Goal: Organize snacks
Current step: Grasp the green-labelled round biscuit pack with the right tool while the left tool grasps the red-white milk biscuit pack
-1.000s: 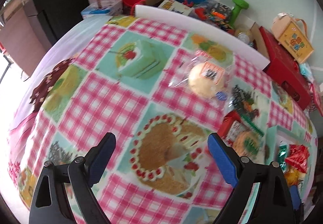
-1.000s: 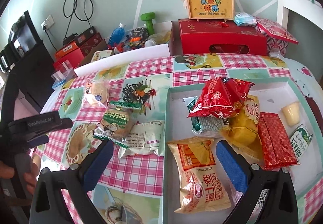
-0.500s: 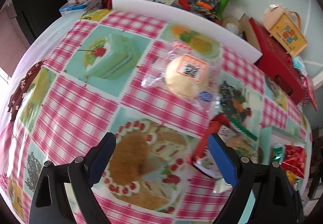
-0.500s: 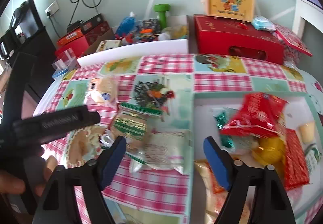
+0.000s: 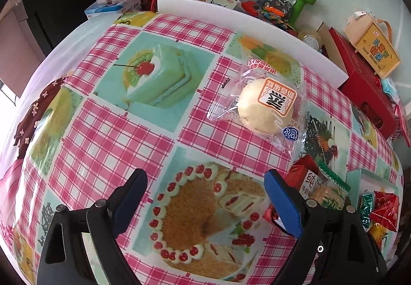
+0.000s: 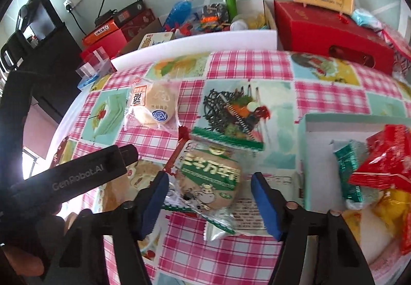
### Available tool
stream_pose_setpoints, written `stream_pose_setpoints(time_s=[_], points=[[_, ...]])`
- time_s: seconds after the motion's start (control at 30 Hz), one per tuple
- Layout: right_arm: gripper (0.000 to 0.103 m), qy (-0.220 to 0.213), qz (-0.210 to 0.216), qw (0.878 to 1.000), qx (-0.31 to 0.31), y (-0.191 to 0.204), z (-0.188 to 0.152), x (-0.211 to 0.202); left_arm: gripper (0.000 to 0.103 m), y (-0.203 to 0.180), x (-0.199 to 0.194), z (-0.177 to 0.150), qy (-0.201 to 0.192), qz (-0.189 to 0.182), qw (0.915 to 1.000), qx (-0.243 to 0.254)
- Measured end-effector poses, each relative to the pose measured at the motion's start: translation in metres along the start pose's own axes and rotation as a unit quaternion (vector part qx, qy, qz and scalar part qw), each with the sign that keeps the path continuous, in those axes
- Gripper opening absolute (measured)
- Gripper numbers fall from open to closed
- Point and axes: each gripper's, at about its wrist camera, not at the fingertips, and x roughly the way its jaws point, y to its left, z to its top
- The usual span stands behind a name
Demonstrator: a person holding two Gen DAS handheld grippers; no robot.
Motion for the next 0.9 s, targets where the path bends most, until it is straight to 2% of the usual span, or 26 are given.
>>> stream_pose_setpoints(time_s=[0.27, 0.37, 0.9], points=[[0.059, -0.002, 0.000, 1.000, 0.003, -0.001, -0.001, -0.003, 0.093, -0.007, 0.000, -0.002, 0.004, -0.015, 0.9999, 0.004], [0.053, -0.002, -0.003, 1.000, 0.007, -0.004, -0.002, -0.005, 0.093, -0.011, -0.001, -0.002, 0.004, -0.018, 0.9998, 0.009], [0.052, -0.004, -0.004, 1.000, 0.028, -0.020, -0.013, -0.021, 0.093, -0.032, -0.003, -0.005, 0.013, -0.043, 0.9985, 0.032]])
